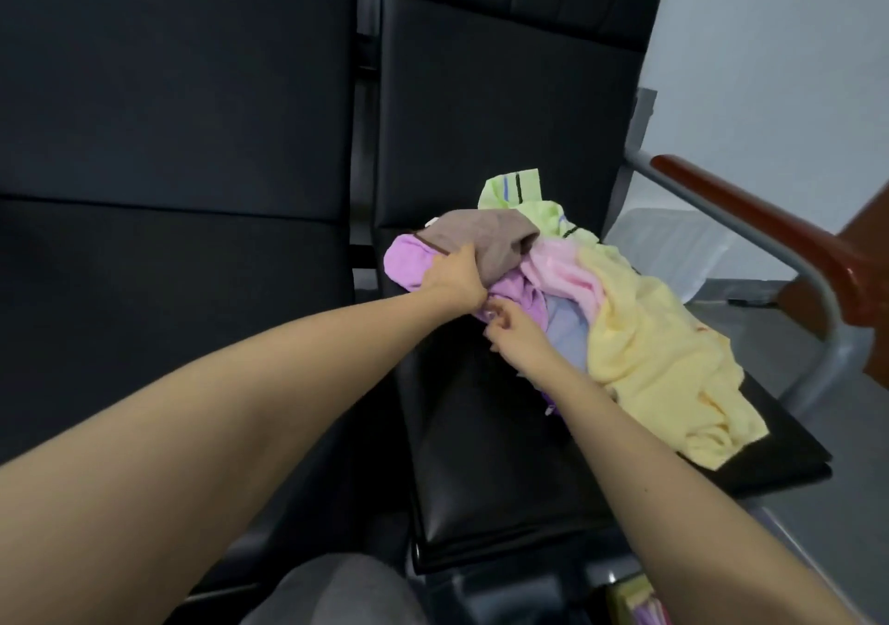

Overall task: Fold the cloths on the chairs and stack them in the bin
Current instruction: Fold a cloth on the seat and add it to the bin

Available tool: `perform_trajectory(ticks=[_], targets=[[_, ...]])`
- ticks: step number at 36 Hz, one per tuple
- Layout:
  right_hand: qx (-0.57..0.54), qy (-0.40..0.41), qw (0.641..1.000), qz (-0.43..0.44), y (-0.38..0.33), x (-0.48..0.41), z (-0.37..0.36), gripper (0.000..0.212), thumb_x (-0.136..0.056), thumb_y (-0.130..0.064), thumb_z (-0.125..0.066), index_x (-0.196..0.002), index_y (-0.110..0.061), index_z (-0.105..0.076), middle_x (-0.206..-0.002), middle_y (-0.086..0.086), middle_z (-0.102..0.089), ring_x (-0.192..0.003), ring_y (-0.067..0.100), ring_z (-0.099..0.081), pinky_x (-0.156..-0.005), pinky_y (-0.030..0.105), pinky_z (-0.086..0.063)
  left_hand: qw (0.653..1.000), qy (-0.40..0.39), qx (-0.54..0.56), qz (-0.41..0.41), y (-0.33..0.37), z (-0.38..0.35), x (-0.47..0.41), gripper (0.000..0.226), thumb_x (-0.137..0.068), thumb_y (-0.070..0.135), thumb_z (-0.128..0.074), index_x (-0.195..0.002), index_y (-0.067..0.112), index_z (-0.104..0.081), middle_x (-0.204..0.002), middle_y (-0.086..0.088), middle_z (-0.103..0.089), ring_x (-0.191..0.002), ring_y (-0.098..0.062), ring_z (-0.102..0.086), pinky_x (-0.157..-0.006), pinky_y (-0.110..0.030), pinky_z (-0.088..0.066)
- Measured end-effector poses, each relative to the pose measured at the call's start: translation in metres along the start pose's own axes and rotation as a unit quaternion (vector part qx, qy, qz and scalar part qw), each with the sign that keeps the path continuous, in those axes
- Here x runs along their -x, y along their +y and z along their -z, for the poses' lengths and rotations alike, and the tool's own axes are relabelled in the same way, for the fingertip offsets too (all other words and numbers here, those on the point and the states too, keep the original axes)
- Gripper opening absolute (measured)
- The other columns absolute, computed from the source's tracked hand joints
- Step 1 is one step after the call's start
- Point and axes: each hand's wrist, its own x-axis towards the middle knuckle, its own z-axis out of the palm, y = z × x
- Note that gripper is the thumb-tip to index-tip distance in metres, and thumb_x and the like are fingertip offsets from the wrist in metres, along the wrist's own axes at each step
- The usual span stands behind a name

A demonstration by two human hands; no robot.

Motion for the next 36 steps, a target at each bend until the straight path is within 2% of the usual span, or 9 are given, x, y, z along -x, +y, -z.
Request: perform_trajectory(ticks=[3, 6, 9, 13, 17, 21, 26, 30, 36], targets=[[0.024, 0.021, 0.999, 0.016, 0.01, -0.007, -0.005, 0.035, -0.088, -0.001, -0.041, -0.119, -0.009, -0.056, -0.102, 0.0, -0.056, -0.091, 0.017, -0.051, -0.076, 0.024, -0.037, 1.0, 0.014, 0.018, 0.002, 0.005, 0.001, -0.011, 0.02, -0.088, 0.013, -0.051, -0.105, 0.006, -0.058, -0.108, -0.016, -0.064, -0.099, -0.033, -0.059, -0.071, -0.033, -0.045], [0.023, 0.036, 0.999, -0.003, 0.013, -0.01, -0.005, 0.029, -0.087, -0.003, -0.045, -0.114, -0.003, -0.055, -0.091, 0.003, -0.056, -0.084, 0.019, -0.051, -0.068, 0.027, -0.036, 0.979, 0.073, 0.191, -0.02, 0.013, 0.005, -0.017, 0.018, -0.087, 0.013, -0.049, -0.099, 0.005, -0.06, -0.099, -0.016, -0.064, -0.094, -0.034, -0.058, -0.071, -0.035, -0.049], [0.022, 0.03, 0.999, -0.015, 0.014, -0.01, -0.006, 0.03, -0.088, -0.005, -0.044, -0.115, -0.01, -0.055, -0.083, -0.003, -0.053, -0.078, 0.017, -0.049, -0.062, 0.026, -0.035, 0.902, 0.026, 0.43, -0.012, 0.025, 0.026, -0.004, 0.005, -0.085, 0.008, -0.047, -0.083, 0.009, -0.051, -0.07, -0.009, -0.05, -0.055, -0.021, -0.045, -0.044, -0.022, -0.035], [0.001, 0.058, 0.998, -0.026, -0.001, -0.004, -0.005, 0.034, -0.094, -0.011, -0.038, -0.125, -0.015, -0.049, -0.11, 0.01, -0.06, -0.088, 0.023, -0.057, -0.077, 0.03, -0.045, 0.792, -0.023, 0.609, 0.026, 0.031, 0.062, 0.012, 0.006, -0.089, 0.005, -0.044, -0.089, 0.006, -0.051, -0.061, -0.011, -0.046, -0.038, -0.016, -0.046, -0.04, -0.018, -0.039], [-0.081, 0.189, 0.977, 0.055, -0.036, 0.011, 0.002, 0.037, -0.089, -0.006, -0.05, -0.124, -0.014, -0.044, -0.106, 0.006, -0.054, -0.091, 0.018, -0.054, -0.079, 0.017, -0.045, 0.86, -0.002, 0.51, 0.023, 0.027, 0.089, 0.022, 0.019, -0.086, 0.002, -0.04, -0.07, 0.006, -0.049, -0.047, -0.008, -0.046, -0.025, -0.009, -0.037, -0.049, -0.02, -0.042], [-0.2, 0.169, 0.949, 0.177, -0.085, 0.028, 0.004, 0.071, -0.076, -0.012, -0.06, -0.136, -0.029, -0.026, -0.113, 0.004, -0.05, -0.087, 0.012, -0.056, -0.071, 0.007, -0.044, 0.954, -0.052, 0.293, 0.025, 0.015, 0.11, 0.036, 0.019, -0.073, 0.022, -0.047, -0.069, 0.01, -0.062, -0.062, -0.01, -0.06, -0.054, -0.019, -0.047, -0.056, -0.023, -0.043], [-0.036, 0.141, 0.966, 0.215, -0.14, 0.041, -0.002, 0.077, -0.081, -0.006, -0.056, -0.145, -0.031, -0.022, -0.14, 0.001, -0.031, -0.108, 0.018, -0.053, -0.088, 0.035, -0.05, 0.922, -0.197, 0.332, 0.013, 0.009, 0.153, 0.071, 0.031, -0.095, 0.014, -0.033, -0.091, 0.002, -0.061, -0.07, -0.005, -0.067, -0.065, -0.015, -0.064, -0.059, -0.021, -0.049], [-0.025, 0.177, 0.963, 0.203, -0.164, 0.043, -0.001, 0.046, -0.085, -0.005, -0.051, -0.128, -0.019, -0.045, -0.116, 0.003, -0.061, -0.103, 0.02, -0.059, -0.082, 0.031, -0.047, 0.919, -0.214, 0.331, -0.005, -0.005, 0.186, 0.089, 0.019, -0.093, 0.014, -0.038, -0.101, 0.006, -0.053, -0.072, -0.005, -0.058, -0.08, -0.017, -0.06, -0.078, -0.028, -0.054], [-0.162, 0.217, 0.944, 0.188, -0.204, 0.047, 0.004, 0.014, -0.091, -0.007, -0.053, -0.101, -0.012, -0.062, -0.091, -0.003, -0.061, -0.09, 0.013, -0.057, -0.074, 0.022, -0.042, 0.918, -0.187, 0.343, -0.071, -0.038, 0.223, 0.108, 0.037, -0.087, 0.04, -0.058, -0.115, 0.016, -0.055, -0.107, -0.002, -0.057, -0.097, -0.017, -0.055, -0.095, -0.031, -0.044]])
